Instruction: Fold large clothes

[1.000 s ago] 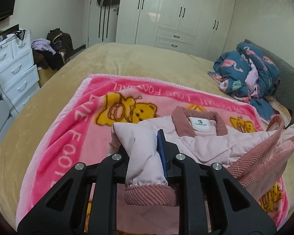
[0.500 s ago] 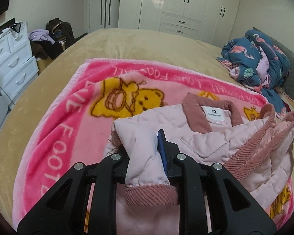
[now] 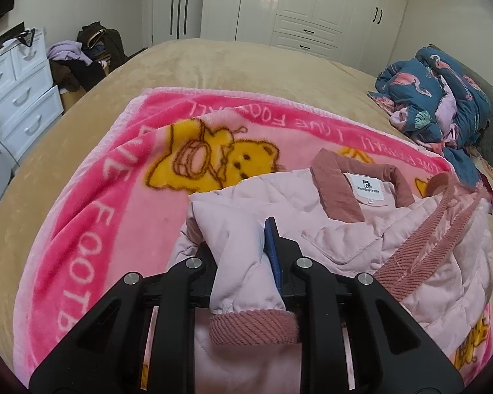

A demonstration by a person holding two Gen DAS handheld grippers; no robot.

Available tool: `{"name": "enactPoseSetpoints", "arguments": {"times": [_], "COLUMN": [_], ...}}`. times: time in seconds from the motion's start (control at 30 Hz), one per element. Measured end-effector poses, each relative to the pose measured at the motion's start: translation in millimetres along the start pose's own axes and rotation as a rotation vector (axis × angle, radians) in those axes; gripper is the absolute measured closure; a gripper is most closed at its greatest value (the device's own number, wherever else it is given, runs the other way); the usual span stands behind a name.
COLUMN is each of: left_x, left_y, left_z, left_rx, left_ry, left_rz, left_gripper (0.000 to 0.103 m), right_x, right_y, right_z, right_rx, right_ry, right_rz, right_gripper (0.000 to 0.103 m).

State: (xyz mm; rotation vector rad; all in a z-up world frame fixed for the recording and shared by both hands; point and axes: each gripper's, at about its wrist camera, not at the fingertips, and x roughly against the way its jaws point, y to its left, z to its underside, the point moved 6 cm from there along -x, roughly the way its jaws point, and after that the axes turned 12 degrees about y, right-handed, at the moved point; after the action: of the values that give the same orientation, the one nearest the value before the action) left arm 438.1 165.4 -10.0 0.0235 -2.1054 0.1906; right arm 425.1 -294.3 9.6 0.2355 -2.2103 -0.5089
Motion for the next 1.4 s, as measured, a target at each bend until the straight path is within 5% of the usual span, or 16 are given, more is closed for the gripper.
{"name": "enactPoseSetpoints", "arguments": {"times": [0.23,0.33,0.37,0.57,1.07,1.4], "left_x": [2.8,13.6,17.2,59.4,109.4,64.4], "left_y": [-3.2,-7.4,-9.3,-27.1,-25.5,17.0], "left_z": [-1.8,-3.1,-4.1,-5.5,17.2,69.6], "left_rx": [0.029,0.041,0.039,-0.031,-0.046,-0.042], "left_ry": [-0.019,-0.036,-0.045,-0.160,-0.227,-0.082], "left_rz": [0.029,0.083,0.093,0.021,0.002,-0.075], "left_gripper": [0.077,0.050,0.032,0.011,0.009,0.009], "right_x": [-28.6,-46.8,-51.1,-46.8,25.6,28.4], "right_y": [25.7,28.7,28.6,28.4,26.7,-20.9], "right_z": [62.9,88.2,94.4,105.4,94.7,113.0], "right_rx": [0.234,0.295,0.306,0.298,0.239,0.211], "right_ry": [0.158,0.208,0.216,0.198,0.081,0.105], "right_rz": [0.136,0.193,0.203,0.189,0.122,0.208], "right_gripper": [0.010,0.010,0.010,0.010,0.005,0.004]}}
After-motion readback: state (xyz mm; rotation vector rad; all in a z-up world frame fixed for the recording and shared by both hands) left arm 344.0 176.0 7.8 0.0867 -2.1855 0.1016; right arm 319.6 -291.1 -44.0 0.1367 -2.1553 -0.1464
